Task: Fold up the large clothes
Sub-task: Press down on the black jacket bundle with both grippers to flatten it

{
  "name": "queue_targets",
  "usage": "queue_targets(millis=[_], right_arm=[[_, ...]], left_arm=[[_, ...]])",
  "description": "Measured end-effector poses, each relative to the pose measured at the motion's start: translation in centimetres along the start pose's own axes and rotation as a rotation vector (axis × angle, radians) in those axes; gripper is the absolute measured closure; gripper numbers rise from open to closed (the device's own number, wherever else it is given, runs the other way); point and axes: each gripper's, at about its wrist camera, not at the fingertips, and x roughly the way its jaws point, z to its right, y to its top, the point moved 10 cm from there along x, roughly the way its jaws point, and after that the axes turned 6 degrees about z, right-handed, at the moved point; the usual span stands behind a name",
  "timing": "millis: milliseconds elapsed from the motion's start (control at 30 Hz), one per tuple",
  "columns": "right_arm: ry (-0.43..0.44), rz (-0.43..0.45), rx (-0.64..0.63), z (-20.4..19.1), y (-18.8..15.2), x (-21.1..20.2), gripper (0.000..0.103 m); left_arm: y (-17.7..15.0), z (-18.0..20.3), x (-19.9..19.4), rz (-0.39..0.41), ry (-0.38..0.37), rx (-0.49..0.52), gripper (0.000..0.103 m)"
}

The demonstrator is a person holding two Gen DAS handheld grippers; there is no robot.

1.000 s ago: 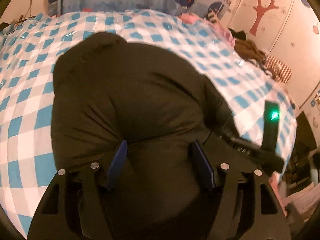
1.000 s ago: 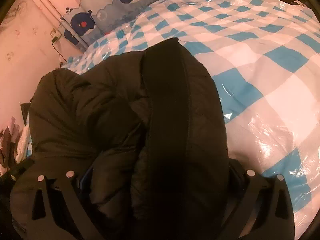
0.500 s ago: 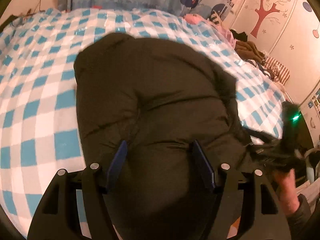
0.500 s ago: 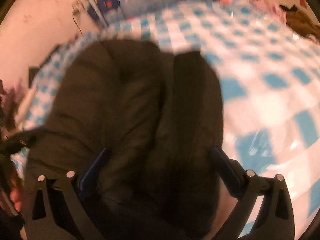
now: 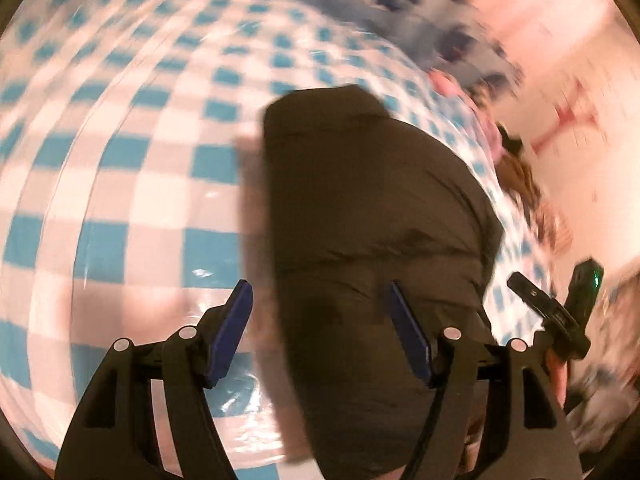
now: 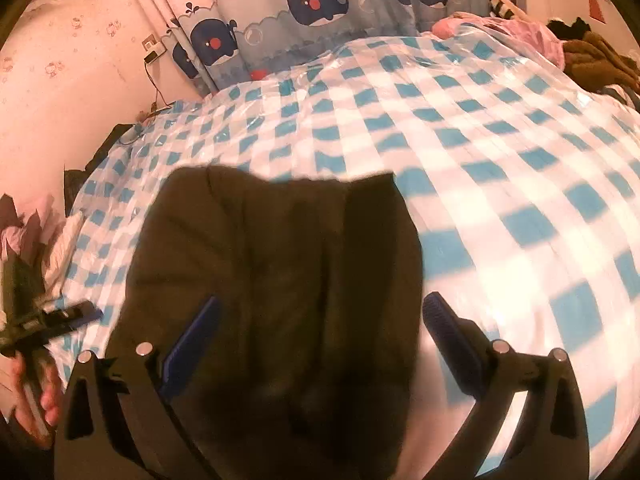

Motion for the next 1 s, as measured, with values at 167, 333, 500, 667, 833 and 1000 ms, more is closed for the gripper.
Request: queue_targets(millis=[167,333,500,667,833,1000], right_arm=[[-0.068,-0.095,0.009,1.0,-1.1,5.5,0.006],[-0.026,-0.092,0.157,3.0,-5.4,7.7,0.005],[0.03,-0.046,0.227,0.9,-5.5,8.5,0.005],[0.158,-0.037,0.284,-5.7,-4.8,11.2,0.005],[0.274,-0.106,0.17,-16.0,-6.1,15.5,0.005],[0.269,-0.173,-0.015,-20.2,-6.7,16.4,0.005]], left_arm=[[-0.8,-1.8,3.7,-0.075,-0.031,-0.093,0.037],[-2.0,-0.7,7.5,-0.119,-0.07,-0.116,0.026],[-1.4,2.6,7.9,-0.106,-0.077,0.018,0.029],[1.9,0.9,5.1,-0.018,0.006,0.083,0.03],[5.4,-6.9,-0.9,0.081,0.167,0.086,0.03],[4.3,-14.4,-3.4,0.028,0.307,0.099,0.03]])
